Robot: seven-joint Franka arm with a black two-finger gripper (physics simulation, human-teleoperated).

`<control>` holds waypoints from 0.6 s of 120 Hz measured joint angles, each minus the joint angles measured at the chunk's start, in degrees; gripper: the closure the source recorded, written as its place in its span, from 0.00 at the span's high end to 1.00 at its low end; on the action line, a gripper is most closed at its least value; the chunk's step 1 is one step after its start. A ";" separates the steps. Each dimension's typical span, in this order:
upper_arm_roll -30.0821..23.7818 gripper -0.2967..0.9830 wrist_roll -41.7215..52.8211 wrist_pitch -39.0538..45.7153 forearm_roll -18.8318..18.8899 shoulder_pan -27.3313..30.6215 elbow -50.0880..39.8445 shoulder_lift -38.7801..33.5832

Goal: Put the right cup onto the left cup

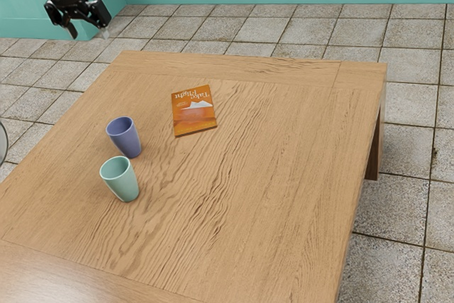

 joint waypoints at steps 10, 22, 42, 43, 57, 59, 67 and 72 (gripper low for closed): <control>-0.14 0.76 0.90 0.37 0.01 -0.03 -2.50 -1.96; -2.20 0.76 1.79 1.44 0.02 0.58 -5.57 -3.98; -6.28 0.76 -0.21 3.57 0.16 0.66 -12.18 -4.65; -6.44 0.76 -0.49 3.73 0.17 0.62 -12.68 -4.70; -8.73 0.76 -5.62 7.33 0.16 0.44 -21.59 -6.78; -9.00 0.76 -6.50 7.95 0.16 0.40 -22.98 -7.27; -10.43 0.76 -10.25 10.50 0.17 0.50 -28.47 -9.18; -11.34 0.76 -12.59 12.26 0.17 0.55 -31.50 -9.96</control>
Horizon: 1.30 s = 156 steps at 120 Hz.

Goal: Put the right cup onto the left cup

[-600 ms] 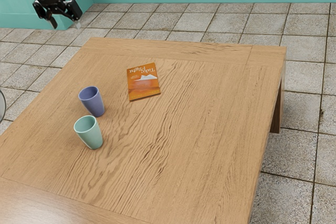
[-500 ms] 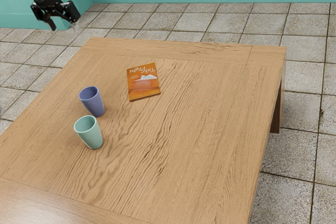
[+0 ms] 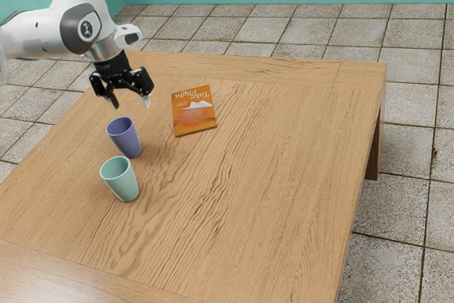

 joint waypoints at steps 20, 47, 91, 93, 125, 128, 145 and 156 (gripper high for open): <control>-5.66 0.76 -8.84 7.49 1.37 0.71 -13.76 -7.51; -6.72 0.76 -17.94 14.50 2.87 2.79 -25.78 -13.38; -6.75 0.76 -27.03 17.71 3.15 5.29 -27.46 -11.40; -6.75 0.75 -27.33 17.77 3.15 5.31 -27.47 -11.16; -6.73 0.71 -31.10 20.75 3.09 5.62 -28.64 -7.78; -6.73 0.70 -31.38 21.03 3.09 5.63 -28.64 -7.63; -6.73 0.56 -32.83 22.13 3.07 5.86 -28.69 -7.09; -6.73 0.40 -33.66 22.54 3.01 6.11 -29.14 -7.03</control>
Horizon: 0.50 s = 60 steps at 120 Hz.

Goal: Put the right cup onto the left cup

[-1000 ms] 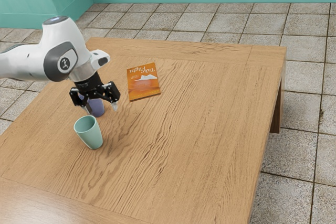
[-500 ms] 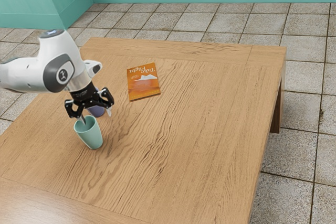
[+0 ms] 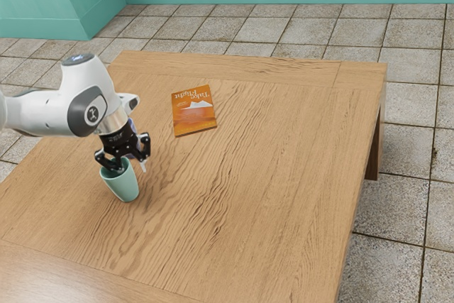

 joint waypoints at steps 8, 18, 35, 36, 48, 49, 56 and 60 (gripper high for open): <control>0.00 0.32 -0.53 0.20 -0.06 0.04 -0.30 -0.05; 0.00 0.26 -1.12 0.37 -0.09 -0.01 -0.44 -0.06; 0.00 0.20 -1.98 0.49 -0.09 -0.05 -0.48 -0.07; 0.00 0.20 -2.03 0.50 -0.09 -0.04 -0.48 -0.07; -0.01 0.17 -2.59 0.48 0.00 0.07 -0.48 -0.13; -0.01 0.17 -2.64 0.47 0.01 0.08 -0.48 -0.14; -0.02 0.16 -2.96 0.34 0.09 0.12 -0.48 -0.27; -0.02 0.16 -3.12 0.19 0.12 0.10 -0.48 -0.44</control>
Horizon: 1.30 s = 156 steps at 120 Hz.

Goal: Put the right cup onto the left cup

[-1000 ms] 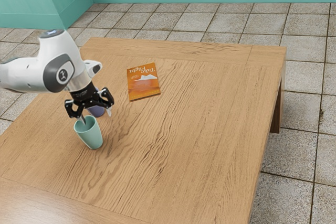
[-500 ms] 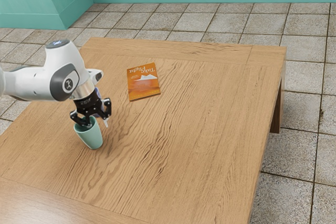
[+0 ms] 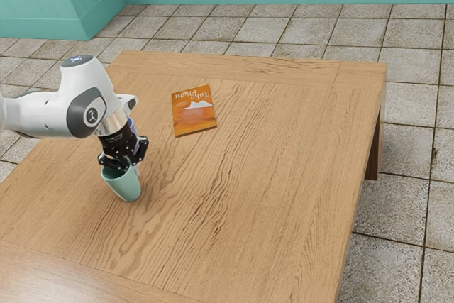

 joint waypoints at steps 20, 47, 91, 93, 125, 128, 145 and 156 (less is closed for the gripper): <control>0.04 0.16 -0.74 -2.04 0.37 -0.22 0.26 -1.38; 0.11 0.16 -1.46 -9.32 3.67 -0.12 6.28 -4.08; 0.13 0.16 0.32 -23.43 7.49 0.92 31.22 6.79; 0.14 0.16 0.47 -23.74 7.52 1.02 31.83 7.40; 0.26 0.16 2.55 -25.98 7.57 2.61 36.53 12.78; 0.26 0.16 2.72 -26.08 7.55 2.74 37.07 13.23; 0.27 0.16 3.60 -26.53 7.31 3.02 39.87 15.37; 0.23 0.16 4.15 -26.66 7.07 3.31 41.18 16.78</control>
